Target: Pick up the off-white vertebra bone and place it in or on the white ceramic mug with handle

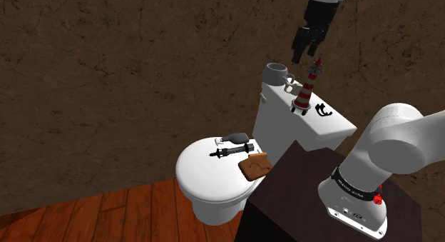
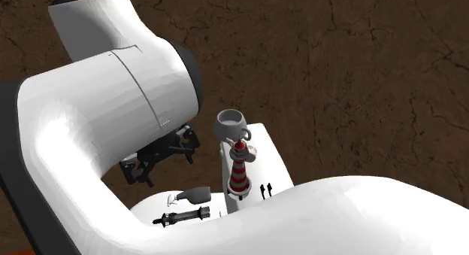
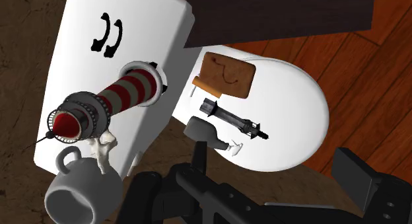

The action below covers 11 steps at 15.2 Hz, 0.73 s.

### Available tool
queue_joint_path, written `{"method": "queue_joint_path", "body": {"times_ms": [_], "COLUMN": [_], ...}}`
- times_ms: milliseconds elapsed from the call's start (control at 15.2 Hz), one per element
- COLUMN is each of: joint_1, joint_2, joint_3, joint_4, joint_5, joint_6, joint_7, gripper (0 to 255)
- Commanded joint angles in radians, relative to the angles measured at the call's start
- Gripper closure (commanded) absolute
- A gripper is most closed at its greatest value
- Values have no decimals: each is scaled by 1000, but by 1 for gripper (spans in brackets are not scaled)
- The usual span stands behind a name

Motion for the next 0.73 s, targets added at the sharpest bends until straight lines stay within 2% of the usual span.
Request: {"method": "queue_joint_path", "body": {"times_ms": [0,660], "joint_1": [0,-40], "joint_2": [0,112], "joint_3": [0,-242], "joint_4": [0,-81], "joint_5": [0,-115], "joint_6": [0,215], "joint_7": [0,-264], "gripper": [0,0]}}
